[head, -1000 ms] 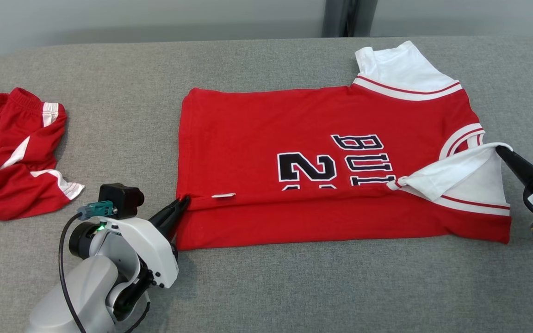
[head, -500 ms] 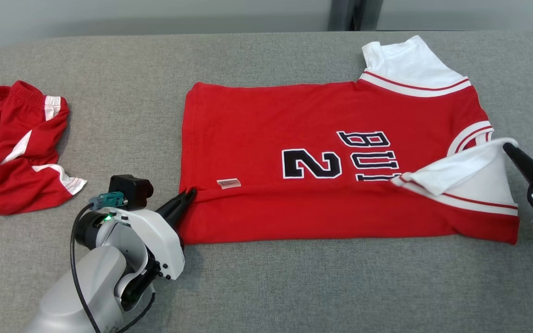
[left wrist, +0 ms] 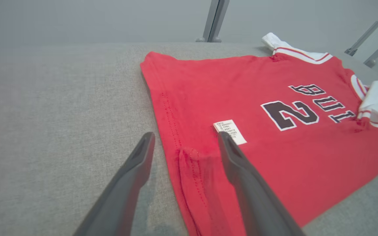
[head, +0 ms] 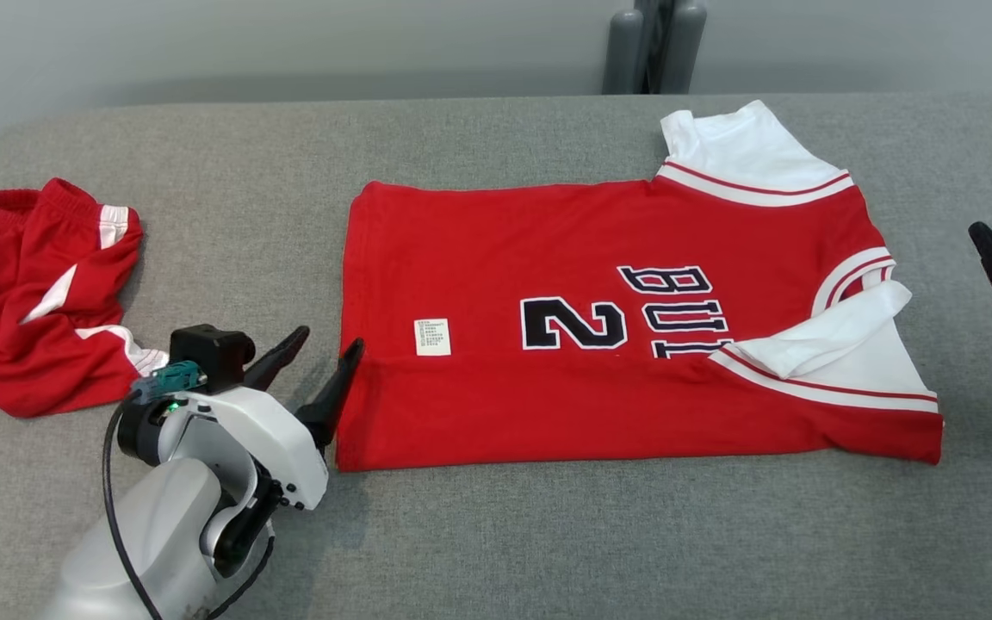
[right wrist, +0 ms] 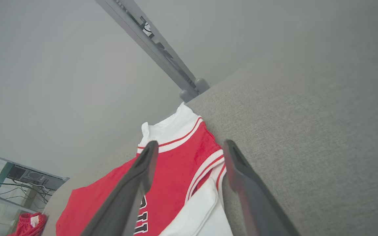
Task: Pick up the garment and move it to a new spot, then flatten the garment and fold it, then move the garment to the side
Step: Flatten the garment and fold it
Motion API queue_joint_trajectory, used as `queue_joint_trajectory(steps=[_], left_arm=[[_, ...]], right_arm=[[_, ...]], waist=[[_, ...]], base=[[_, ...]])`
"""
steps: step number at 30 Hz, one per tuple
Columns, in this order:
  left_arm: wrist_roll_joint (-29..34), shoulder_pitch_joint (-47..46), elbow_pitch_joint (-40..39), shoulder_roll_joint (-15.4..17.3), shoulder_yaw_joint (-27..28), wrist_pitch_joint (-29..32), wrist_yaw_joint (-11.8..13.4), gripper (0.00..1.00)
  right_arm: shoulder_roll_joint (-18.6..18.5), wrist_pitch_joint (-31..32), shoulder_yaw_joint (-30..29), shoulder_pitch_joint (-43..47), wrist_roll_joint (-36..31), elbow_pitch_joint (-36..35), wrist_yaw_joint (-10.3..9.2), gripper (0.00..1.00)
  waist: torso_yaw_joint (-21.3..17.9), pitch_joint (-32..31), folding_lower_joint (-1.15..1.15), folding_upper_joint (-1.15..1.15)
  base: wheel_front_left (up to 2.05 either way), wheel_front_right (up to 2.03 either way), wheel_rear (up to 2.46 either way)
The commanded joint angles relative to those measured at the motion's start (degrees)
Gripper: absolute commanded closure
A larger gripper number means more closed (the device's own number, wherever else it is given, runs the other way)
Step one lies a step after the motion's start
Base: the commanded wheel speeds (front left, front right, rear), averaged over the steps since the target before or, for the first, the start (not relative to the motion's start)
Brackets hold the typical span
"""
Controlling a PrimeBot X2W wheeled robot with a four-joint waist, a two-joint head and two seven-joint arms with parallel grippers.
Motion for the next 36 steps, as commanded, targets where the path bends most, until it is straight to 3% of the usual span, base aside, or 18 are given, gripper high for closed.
queue_joint_trajectory(steps=[1,9,15,21,28,36], left_arm=[[-0.4,0.8,-0.6,0.3,0.7,-1.3,0.6,0.0],[0.5,4.6,-6.6,0.3,7.2,-7.9,6.1,0.0],[6.0,12.1,-13.6,-1.9,13.6,-8.1,10.9,0.0],[11.9,16.8,-13.3,-4.3,13.4,-8.2,13.7,0.0],[12.7,18.3,-5.9,-6.9,12.6,-8.2,15.0,0.0],[10.5,16.7,0.0,-8.8,12.8,-7.6,12.9,0.0]], right_arm=[[-0.4,-1.8,0.3,1.2,-1.5,-0.7,0.03,0.0],[-0.4,-14.1,1.1,5.8,-13.1,-3.2,0.02,0.0],[3.8,-15.7,-2.7,11.8,-20.6,-2.5,0.02,0.0],[8.4,-15.7,-7.1,16.4,-25.8,-1.2,0.02,0.0],[13.0,-14.6,-8.4,18.4,-27.8,3.2,0.02,0.0],[14.6,-10.4,-8.7,17.4,-24.5,6.3,0.02,0.0]], waist=[[-0.2,-1.0,0.0,0.0],[-1.1,-4.7,0.0,0.0],[-1.9,-6.2,0.0,0.0],[-2.5,-6.6,0.0,0.0],[-3.0,-6.7,0.0,0.0],[-2.8,-6.2,0.0,0.0]], base=[[0.0,0.0,0.0],[0.0,0.0,0.0],[0.0,0.0,0.0],[0.0,0.0,0.0],[0.0,0.0,0.0],[0.0,0.0,0.0]])
